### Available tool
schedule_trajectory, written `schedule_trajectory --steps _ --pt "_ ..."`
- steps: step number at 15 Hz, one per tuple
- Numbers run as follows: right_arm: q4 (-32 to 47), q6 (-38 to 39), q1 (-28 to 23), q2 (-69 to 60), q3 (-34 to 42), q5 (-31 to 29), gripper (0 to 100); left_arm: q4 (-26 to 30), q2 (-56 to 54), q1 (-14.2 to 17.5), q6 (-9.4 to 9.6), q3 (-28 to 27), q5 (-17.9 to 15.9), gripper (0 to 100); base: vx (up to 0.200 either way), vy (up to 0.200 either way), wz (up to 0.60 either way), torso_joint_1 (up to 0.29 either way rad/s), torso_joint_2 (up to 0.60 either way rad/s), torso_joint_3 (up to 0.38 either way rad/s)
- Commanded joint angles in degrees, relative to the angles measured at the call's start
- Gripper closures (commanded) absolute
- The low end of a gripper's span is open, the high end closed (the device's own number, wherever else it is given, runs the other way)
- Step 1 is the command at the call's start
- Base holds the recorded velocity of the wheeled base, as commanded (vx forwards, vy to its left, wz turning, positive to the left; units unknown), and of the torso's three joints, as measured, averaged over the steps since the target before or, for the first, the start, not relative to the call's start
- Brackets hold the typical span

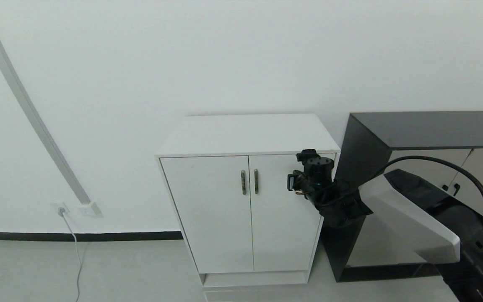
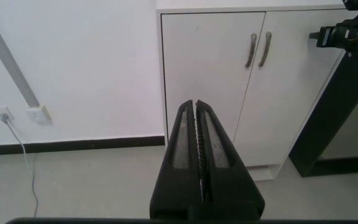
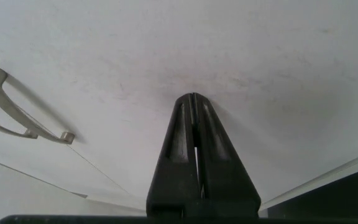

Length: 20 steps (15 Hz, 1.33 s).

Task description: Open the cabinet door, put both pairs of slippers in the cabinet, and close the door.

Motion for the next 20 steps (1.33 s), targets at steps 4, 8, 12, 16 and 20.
schedule_trajectory --steps 4,8,12,16,20 --pt "-0.4 -0.9 0.0 -0.1 0.6 -0.2 100 0.0 0.1 0.0 -0.01 0.0 0.1 100 0.000 0.000 0.00 0.000 0.00 0.000" --pt "-5.7 -0.9 0.4 -9.1 14.5 -0.3 100 0.0 0.1 0.0 -0.01 0.1 0.0 100 0.000 0.000 0.00 0.000 0.00 0.000" --pt "-11.1 -0.8 0.3 -21.5 32.0 -0.3 100 0.0 0.1 0.0 -0.09 0.0 0.1 100 0.000 0.000 0.00 0.000 0.00 0.000" --pt "-15.1 -0.6 -1.2 -38.2 53.6 -3.8 100 0.0 0.1 0.0 -0.09 0.1 0.1 100 0.000 0.000 0.00 0.000 0.00 0.000" --pt "-15.9 -1.1 -7.5 -50.4 64.4 -4.0 100 0.0 0.1 0.0 -0.09 0.0 0.1 100 0.000 0.000 0.00 0.000 0.00 0.000"
